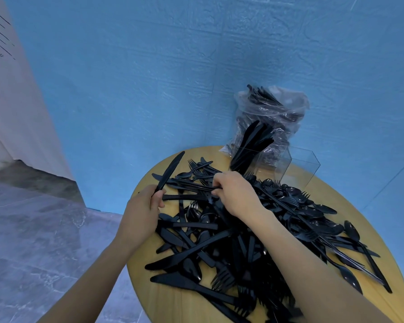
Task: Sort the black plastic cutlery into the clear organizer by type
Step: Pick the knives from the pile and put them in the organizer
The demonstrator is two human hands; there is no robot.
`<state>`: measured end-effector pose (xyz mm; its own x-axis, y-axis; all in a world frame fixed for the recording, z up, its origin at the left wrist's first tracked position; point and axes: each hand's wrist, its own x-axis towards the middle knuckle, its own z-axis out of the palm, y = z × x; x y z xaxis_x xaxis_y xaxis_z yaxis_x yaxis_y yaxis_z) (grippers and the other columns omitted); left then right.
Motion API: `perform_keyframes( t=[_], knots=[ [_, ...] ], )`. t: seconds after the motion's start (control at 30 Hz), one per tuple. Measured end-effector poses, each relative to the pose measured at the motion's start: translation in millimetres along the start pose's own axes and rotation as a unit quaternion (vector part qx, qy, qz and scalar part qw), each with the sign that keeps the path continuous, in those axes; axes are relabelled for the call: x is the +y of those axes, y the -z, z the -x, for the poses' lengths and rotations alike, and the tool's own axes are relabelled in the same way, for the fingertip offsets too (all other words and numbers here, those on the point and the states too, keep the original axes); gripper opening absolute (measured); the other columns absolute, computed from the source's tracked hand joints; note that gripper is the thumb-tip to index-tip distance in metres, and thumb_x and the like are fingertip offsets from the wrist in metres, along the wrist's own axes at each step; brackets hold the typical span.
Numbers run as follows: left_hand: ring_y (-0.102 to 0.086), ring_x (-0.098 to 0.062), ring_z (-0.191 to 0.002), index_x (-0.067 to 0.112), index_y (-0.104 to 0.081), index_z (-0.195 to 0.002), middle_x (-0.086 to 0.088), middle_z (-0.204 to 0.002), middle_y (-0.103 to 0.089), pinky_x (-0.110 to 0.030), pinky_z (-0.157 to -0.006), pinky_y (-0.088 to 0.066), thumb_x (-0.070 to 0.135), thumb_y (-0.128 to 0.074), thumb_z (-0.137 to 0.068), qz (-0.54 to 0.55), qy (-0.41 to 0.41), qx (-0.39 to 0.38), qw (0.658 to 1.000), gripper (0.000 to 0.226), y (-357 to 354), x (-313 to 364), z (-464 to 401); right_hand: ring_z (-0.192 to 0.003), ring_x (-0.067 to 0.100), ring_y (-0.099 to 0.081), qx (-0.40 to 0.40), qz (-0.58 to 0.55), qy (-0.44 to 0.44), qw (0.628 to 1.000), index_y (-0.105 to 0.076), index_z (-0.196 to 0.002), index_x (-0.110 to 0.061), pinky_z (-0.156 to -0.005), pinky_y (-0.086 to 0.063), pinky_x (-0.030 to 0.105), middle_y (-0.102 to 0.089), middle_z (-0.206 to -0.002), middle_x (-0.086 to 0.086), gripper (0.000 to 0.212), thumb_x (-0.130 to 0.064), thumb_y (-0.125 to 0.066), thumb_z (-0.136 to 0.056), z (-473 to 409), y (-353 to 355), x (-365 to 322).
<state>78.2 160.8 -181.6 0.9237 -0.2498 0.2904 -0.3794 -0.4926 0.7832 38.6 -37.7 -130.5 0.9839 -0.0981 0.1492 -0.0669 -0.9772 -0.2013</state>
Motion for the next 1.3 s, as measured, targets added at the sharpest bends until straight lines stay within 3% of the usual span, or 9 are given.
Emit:
perform_keyframes(
  t=[0.07, 0.27, 0.43, 0.6, 0.77, 0.9, 1.03, 1.17, 1.3],
  knots=[
    [-0.054, -0.014, -0.069, 0.015, -0.058, -0.096, 0.005, -0.074, -0.057, -0.03, -0.064, -0.043, 0.023, -0.035, -0.101, 0.0, -0.01, -0.002, 1.0, 0.025, -3, 6, -2, -0.09, 0.019, -0.047, 0.019, -0.024, -0.032, 0.999, -0.055, -0.093, -0.013, -0.075, -0.039, 0.03, -0.052, -0.096, 0.002, 0.008, -0.021, -0.056, -0.094, 4, 9, 10],
    [-0.051, 0.001, -0.067, 0.01, -0.059, -0.098, 0.009, -0.075, -0.057, -0.01, -0.055, -0.033, 0.024, -0.033, -0.101, -0.004, -0.048, -0.029, 0.998, 0.029, -21, 38, -4, -0.079, 0.018, -0.047, 0.031, -0.103, -0.13, 0.986, -0.051, -0.086, -0.014, -0.068, -0.034, 0.027, -0.049, -0.08, -0.003, 0.012, -0.019, -0.061, -0.091, 34, 24, 48],
    [-0.051, -0.009, -0.064, 0.016, -0.055, -0.093, 0.005, -0.077, -0.058, -0.022, -0.058, -0.039, 0.025, -0.034, -0.101, 0.015, -0.071, -0.07, 0.995, 0.023, -44, 70, -3, -0.068, 0.014, -0.041, 0.046, -0.205, -0.189, 0.959, -0.045, -0.081, -0.014, -0.059, -0.032, 0.023, -0.046, -0.075, -0.003, 0.02, -0.022, -0.059, -0.092, 62, 27, 73],
    [-0.051, -0.01, -0.064, 0.01, -0.059, -0.099, 0.007, -0.075, -0.056, -0.018, -0.057, -0.039, 0.024, -0.036, -0.101, 0.04, -0.078, -0.098, 0.991, 0.027, -62, 98, -3, -0.064, 0.016, -0.034, 0.057, -0.305, -0.223, 0.924, -0.038, -0.077, -0.016, -0.06, -0.028, 0.029, -0.039, -0.073, 0.001, 0.025, -0.023, -0.053, -0.096, 77, 28, 88],
    [-0.051, -0.012, -0.065, 0.012, -0.059, -0.1, 0.003, -0.075, -0.056, -0.036, -0.073, -0.052, 0.023, -0.038, -0.101, 0.116, -0.025, -0.149, 0.982, 0.024, -79, 126, -4, -0.071, 0.019, -0.041, 0.132, -0.464, -0.237, 0.843, -0.043, -0.078, -0.014, -0.069, -0.036, 0.032, -0.043, -0.077, 0.006, 0.022, -0.022, -0.052, -0.096, 83, 30, 82],
    [-0.05, -0.009, -0.064, 0.009, -0.059, -0.1, 0.0, -0.075, -0.054, -0.023, -0.066, -0.054, 0.022, -0.04, -0.1, 0.183, 0.003, -0.17, 0.968, 0.023, -94, 144, 2, -0.076, 0.02, -0.043, 0.184, -0.569, -0.242, 0.764, -0.048, -0.082, -0.011, -0.072, -0.038, 0.033, -0.044, -0.081, 0.008, 0.017, -0.019, -0.054, -0.095, 84, 28, 66],
    [-0.053, -0.009, -0.068, 0.002, -0.056, -0.098, -0.001, -0.077, -0.054, -0.02, -0.063, -0.055, 0.021, -0.04, -0.1, 0.192, 0.007, -0.181, 0.964, 0.025, -104, 149, 11, -0.075, 0.022, -0.047, 0.213, -0.603, -0.244, 0.729, -0.046, -0.081, -0.01, -0.07, -0.042, 0.036, -0.049, -0.082, 0.011, 0.018, -0.016, -0.054, -0.095, 83, 25, 56],
    [-0.056, -0.013, -0.07, 0.007, -0.055, -0.089, -0.003, -0.077, -0.058, -0.024, -0.063, -0.055, 0.022, -0.04, -0.1, 0.176, -0.011, -0.168, 0.97, 0.024, -106, 152, 15, -0.067, 0.018, -0.054, 0.231, -0.618, -0.223, 0.718, -0.047, -0.081, -0.008, -0.052, -0.047, 0.022, -0.054, -0.077, 0.012, 0.016, -0.012, -0.053, -0.096, 86, 19, 47],
    [-0.056, -0.026, -0.075, 0.003, -0.056, -0.092, -0.016, -0.088, -0.063, -0.034, -0.067, -0.046, 0.025, -0.04, -0.1, 0.141, -0.034, -0.139, 0.98, 0.029, -107, 151, 17, -0.056, 0.003, -0.04, 0.262, -0.56, -0.202, 0.76, -0.044, -0.075, -0.011, -0.051, -0.036, 0.011, -0.044, -0.069, -0.001, 0.022, -0.015, -0.053, -0.095, 91, 18, 44]
  ],
)
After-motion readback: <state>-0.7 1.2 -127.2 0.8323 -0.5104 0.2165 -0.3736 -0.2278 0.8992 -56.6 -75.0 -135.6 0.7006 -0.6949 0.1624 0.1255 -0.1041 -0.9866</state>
